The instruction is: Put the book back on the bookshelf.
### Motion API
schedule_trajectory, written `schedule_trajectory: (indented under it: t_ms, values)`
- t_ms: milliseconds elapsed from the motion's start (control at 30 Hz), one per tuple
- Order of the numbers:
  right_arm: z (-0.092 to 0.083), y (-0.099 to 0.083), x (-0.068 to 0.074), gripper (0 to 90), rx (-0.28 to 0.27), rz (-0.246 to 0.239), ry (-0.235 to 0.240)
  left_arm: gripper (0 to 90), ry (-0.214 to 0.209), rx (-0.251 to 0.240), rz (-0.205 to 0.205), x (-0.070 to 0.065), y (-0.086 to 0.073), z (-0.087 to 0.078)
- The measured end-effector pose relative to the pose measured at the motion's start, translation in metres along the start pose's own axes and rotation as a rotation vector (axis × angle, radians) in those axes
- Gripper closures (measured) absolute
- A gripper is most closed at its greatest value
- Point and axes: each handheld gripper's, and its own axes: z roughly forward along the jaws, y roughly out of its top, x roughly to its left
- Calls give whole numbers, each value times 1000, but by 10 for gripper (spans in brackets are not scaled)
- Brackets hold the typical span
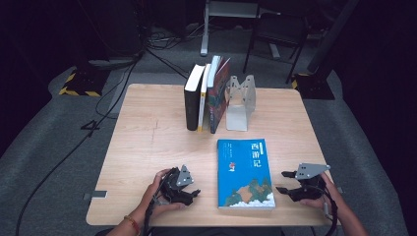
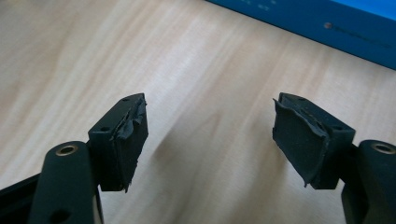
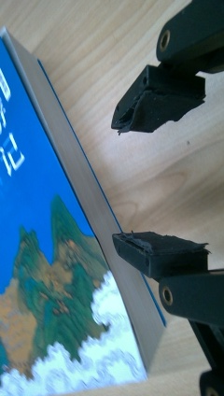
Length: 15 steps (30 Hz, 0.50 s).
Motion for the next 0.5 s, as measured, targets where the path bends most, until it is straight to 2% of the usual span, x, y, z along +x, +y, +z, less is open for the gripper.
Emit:
schedule_trajectory:
  t_ms: [67,200,267,433,500]
  values:
    - [-1,0,4,390,0,-7,14,265,-16,12,-4,-2,-3,0]
    - [-4,-3,15,389,12,-20,44,265,-47,3,-15,-5,-8,-2]
    - [-4,-5,19,389,23,-27,55,264,-62,-8,-35,-6,-11,-3]
    - [0,-12,28,388,60,-56,88,251,-64,-36,-37,-9,-18,-4]
    - [2,-11,30,387,76,-67,85,248,-61,-42,-36,-9,-18,-4]
